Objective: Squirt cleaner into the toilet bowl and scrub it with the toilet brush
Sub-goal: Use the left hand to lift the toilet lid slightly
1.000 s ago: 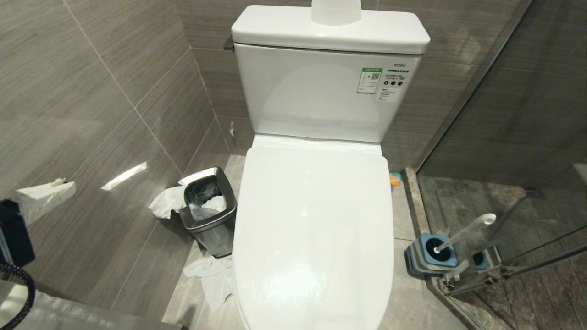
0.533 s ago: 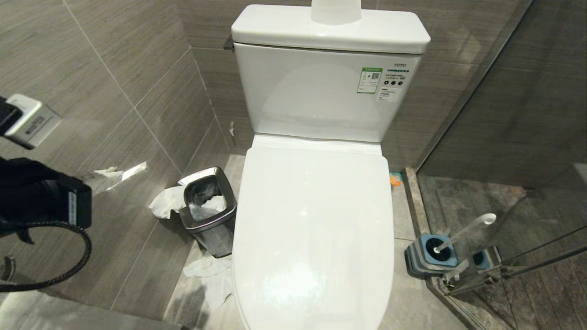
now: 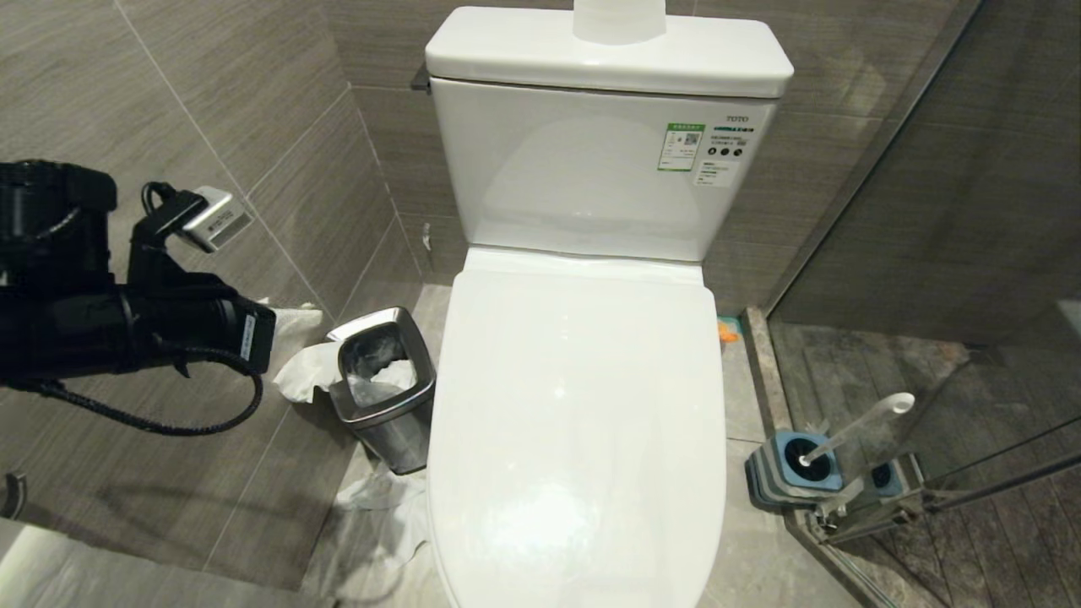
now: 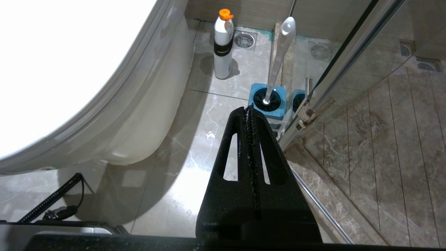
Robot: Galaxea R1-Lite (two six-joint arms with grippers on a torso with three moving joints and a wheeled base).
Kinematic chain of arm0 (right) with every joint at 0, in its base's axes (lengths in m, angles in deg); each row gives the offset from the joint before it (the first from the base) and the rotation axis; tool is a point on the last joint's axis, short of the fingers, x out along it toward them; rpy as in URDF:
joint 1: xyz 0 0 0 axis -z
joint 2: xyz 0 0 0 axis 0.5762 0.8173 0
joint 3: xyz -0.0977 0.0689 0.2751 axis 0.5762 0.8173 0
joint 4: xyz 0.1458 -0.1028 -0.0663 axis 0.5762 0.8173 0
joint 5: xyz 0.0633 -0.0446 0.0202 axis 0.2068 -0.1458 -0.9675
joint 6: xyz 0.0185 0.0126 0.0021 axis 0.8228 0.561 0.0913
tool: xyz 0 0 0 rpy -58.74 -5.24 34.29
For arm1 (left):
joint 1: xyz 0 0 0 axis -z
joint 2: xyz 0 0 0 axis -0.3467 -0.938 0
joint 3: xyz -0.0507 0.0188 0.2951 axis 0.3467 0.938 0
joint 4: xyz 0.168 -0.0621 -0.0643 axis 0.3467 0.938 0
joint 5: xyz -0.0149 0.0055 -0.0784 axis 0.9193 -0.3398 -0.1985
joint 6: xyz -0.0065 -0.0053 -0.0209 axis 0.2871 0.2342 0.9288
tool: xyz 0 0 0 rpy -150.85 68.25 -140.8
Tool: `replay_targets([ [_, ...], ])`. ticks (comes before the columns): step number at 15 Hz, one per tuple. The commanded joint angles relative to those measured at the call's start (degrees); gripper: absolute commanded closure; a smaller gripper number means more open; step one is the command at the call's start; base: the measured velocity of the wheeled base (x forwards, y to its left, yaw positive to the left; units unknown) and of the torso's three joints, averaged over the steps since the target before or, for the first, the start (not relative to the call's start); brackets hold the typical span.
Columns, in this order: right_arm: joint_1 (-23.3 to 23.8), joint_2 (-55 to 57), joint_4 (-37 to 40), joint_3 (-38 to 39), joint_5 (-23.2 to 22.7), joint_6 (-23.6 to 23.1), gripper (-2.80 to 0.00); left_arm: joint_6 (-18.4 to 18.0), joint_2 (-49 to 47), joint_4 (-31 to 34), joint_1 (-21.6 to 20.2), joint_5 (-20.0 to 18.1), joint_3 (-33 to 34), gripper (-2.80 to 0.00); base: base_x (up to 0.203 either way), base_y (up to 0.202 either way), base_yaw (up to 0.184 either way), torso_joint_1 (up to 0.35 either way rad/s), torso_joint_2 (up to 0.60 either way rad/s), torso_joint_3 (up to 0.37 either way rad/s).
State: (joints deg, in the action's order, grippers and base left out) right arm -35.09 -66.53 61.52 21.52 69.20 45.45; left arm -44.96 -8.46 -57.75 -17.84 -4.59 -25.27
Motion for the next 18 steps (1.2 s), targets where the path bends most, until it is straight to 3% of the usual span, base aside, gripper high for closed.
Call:
replay_targets([
  [1,-0.01,0.02,0.02,-0.07,0.00,0.02,0.00,0.24,-5.89,1.16,-2.03,-8.67,-1.06,0.00,0.000,0.000,0.000,0.000,0.00,0.000],
  [4,-0.01,0.02,-0.03,0.00,0.00,0.02,0.00,1.95,-10.37,1.73,-4.38,-18.64,-1.14,0.00,0.000,0.000,0.000,0.000,0.00,0.000],
  [8,-0.01,0.02,-0.02,0.00,0.00,0.02,0.00,13.91,-14.63,1.29,-5.85,-28.96,-2.97,0.00,0.000,0.000,0.000,0.000,0.00,0.000],
  [10,-0.01,0.02,0.01,0.00,0.00,0.02,0.00,15.24,-17.87,0.55,-5.82,-31.75,-3.75,0.00,0.000,0.000,0.000,0.000,0.00,0.000],
  [13,-0.01,0.02,-0.02,0.00,0.00,0.02,0.00,15.53,-24.48,-6.02,-6.07,-40.80,-3.90,0.00,0.000,0.000,0.000,0.000,0.00,0.000],
  [18,-0.01,0.02,-0.03,0.00,0.00,0.02,0.00,19.88,-26.57,-7.45,-7.20,-47.00,-1.21,0.00,0.000,0.000,0.000,0.000,0.00,0.000],
])
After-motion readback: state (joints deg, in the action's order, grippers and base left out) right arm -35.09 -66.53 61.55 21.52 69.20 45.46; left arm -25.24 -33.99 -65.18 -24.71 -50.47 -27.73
